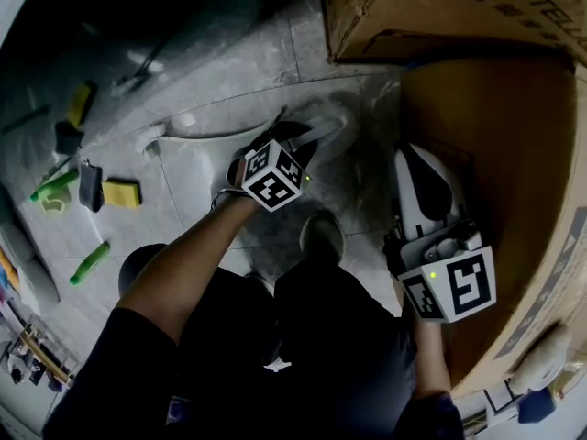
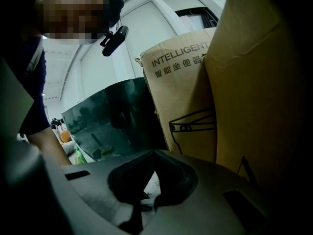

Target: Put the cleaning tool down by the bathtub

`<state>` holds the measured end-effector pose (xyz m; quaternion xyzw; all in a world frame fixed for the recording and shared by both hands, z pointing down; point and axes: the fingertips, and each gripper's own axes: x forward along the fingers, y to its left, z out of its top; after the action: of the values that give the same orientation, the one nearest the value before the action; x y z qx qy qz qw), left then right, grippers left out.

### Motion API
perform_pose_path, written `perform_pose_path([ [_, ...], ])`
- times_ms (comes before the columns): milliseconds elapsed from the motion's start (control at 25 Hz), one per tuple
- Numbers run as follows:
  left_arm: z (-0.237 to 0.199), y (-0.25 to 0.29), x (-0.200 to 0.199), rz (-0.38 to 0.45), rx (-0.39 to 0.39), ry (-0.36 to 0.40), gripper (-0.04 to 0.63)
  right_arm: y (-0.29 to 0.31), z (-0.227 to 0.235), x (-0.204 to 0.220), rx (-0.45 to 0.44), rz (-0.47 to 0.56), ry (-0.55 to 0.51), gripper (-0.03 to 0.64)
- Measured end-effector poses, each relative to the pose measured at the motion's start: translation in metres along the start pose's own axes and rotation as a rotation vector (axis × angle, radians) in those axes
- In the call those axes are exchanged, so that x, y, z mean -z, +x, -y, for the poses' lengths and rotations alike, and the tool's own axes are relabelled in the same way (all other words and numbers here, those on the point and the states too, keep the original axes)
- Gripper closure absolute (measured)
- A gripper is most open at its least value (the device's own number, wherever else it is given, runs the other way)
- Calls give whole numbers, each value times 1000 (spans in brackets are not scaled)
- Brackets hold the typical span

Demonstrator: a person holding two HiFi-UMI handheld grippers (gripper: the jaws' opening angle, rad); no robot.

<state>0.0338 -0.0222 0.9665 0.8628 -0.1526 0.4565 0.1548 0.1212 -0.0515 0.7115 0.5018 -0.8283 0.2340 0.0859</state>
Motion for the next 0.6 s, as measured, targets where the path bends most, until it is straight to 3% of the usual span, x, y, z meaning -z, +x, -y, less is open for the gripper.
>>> perform_pose_path([
  [600,2,13,-8,19,-16,15,481,-2,5,4,9,-6,-3,614],
])
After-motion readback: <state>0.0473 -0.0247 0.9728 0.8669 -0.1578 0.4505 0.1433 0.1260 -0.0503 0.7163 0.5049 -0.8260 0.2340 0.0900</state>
